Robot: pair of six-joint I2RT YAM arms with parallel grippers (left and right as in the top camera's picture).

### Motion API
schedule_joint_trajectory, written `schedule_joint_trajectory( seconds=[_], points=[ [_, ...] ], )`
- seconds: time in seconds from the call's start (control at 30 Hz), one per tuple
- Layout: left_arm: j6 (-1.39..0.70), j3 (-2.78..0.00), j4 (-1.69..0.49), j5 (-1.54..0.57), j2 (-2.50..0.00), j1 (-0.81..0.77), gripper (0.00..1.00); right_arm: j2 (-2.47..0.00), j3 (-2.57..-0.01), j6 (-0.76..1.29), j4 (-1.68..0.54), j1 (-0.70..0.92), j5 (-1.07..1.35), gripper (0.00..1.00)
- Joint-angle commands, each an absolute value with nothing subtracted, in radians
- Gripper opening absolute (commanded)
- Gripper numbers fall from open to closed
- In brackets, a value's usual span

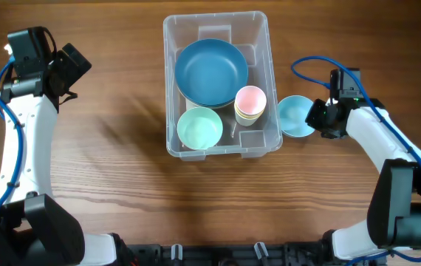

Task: Pack container
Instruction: 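Lower the right gripper to the light blue bowl rim and grasp, then lift the light blue bowl up and to the right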

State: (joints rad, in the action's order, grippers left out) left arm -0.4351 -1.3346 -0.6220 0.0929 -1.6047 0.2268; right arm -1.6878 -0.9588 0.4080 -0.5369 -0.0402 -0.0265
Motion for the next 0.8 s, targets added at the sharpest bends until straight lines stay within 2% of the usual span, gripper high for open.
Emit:
schedule_joint_trajectory(
  seconds=[0.0,0.2,0.4,0.77],
  points=[
    [-0.435,-1.343,-0.619,0.102,-1.612,0.232,1.00,-1.706,-0.954,0.420,-0.531,-0.038,-0.020,0.31],
    [-0.435,-1.343,-0.618,0.102,-1.612,0.232,1.00,-1.748,-0.954,0.418,-0.499,-0.038,-0.022,0.23],
    [-0.435,-1.343,-0.618,0.102,-1.612,0.232,1.00,-1.766,-0.958,0.367,-0.460,-0.038,-0.022,0.04],
    [-0.435,-1.343,-0.619,0.102,-1.612,0.232,1.00,-1.605,-1.131,0.366,-0.545,-0.116,-0.022,0.04]
  ],
)
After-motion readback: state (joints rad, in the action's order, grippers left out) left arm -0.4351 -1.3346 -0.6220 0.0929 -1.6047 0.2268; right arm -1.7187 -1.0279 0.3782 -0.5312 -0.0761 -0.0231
